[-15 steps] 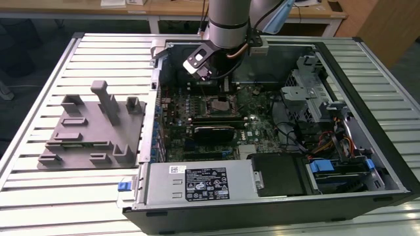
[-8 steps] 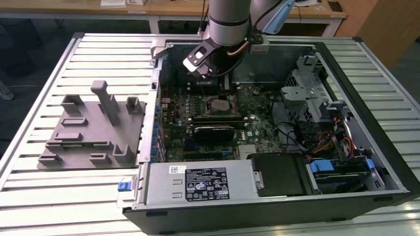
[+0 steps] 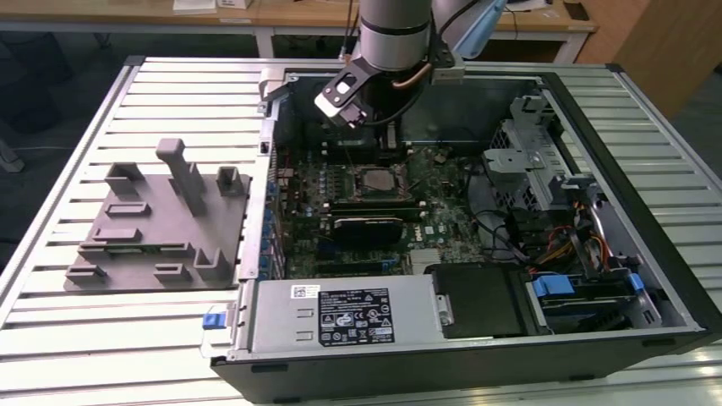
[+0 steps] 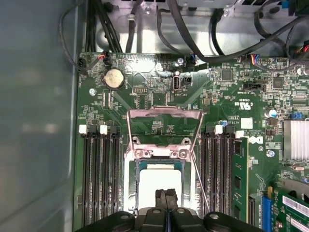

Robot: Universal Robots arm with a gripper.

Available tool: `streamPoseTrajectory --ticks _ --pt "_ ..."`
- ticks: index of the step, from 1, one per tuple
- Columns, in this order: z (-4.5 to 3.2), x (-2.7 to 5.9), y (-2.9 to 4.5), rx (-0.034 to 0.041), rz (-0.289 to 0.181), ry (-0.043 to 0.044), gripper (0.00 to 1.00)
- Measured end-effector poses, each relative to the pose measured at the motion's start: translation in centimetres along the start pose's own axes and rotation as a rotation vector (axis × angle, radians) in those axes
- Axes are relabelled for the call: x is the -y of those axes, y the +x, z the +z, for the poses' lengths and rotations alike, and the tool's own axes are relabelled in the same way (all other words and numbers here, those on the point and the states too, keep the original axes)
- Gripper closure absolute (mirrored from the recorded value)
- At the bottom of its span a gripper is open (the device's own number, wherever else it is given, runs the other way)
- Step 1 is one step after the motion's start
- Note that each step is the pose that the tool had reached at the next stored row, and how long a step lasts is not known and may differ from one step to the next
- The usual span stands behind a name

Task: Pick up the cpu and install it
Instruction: 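Place the cpu into insertion slot, then close the cpu cover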

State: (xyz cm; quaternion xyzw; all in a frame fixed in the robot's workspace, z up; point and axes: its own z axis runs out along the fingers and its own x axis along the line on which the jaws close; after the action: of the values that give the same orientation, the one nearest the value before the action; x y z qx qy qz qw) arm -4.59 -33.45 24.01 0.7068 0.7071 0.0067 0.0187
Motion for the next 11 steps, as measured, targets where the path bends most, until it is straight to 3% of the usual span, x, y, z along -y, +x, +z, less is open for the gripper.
streamPoseTrajectory --ticks 4,11 --pt "-0.79 -0.03 -0.01 -0.0005 -0.005 -0.0008 0.89" --pt "-0.83 -0.03 -0.01 -0.0006 -0.006 -0.0009 0.89"
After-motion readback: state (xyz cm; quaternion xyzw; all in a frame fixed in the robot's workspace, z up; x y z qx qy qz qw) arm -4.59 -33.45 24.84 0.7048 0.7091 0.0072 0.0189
